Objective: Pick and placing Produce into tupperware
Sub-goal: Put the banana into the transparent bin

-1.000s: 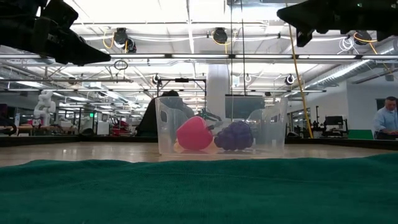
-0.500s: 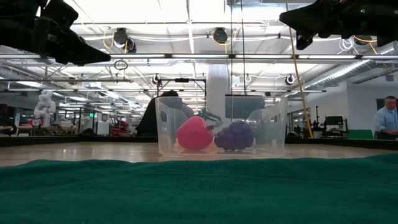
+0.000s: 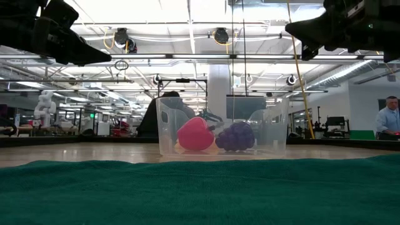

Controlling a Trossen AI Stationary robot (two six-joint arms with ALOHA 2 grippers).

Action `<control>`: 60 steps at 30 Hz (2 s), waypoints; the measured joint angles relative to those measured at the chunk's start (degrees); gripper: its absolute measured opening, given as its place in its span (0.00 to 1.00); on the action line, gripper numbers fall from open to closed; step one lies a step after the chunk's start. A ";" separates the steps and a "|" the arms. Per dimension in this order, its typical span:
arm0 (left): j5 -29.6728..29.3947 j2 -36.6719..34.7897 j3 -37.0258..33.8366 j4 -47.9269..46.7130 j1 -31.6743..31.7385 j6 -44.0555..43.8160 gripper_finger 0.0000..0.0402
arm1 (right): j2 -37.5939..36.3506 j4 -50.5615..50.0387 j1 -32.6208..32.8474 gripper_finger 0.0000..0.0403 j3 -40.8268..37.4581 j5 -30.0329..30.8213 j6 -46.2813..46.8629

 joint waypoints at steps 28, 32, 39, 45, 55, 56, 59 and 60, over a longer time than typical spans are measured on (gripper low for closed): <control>0.01 -0.01 0.00 -0.02 0.00 -0.30 0.06 | -12.76 -10.05 0.00 0.00 -0.18 0.44 -2.57; 0.01 -0.01 0.00 0.00 0.00 -1.69 0.06 | -12.75 -13.16 0.00 0.00 -0.16 0.46 -2.63; 0.01 -0.01 0.00 0.94 0.00 -2.21 0.06 | -12.41 -16.77 0.00 0.00 -0.16 0.48 -2.77; 0.01 0.00 0.00 0.94 0.00 -1.75 0.06 | -12.41 -18.44 0.00 0.00 -0.16 0.48 -3.60; -5.04 0.34 0.15 1.99 0.02 -6.12 0.06 | -12.42 -18.69 0.00 0.00 -0.16 0.48 -3.50; -6.12 0.69 0.49 1.54 0.02 -6.84 0.06 | -12.41 -18.69 -0.02 0.00 -0.16 0.46 -3.57; -7.92 2.74 2.96 -0.29 0.11 -8.94 0.06 | -12.41 -18.69 0.00 0.00 -0.16 0.47 -3.48; -7.99 3.76 4.13 -0.98 0.27 -9.12 0.06 | -12.41 -18.69 0.00 0.00 -0.16 0.48 -3.48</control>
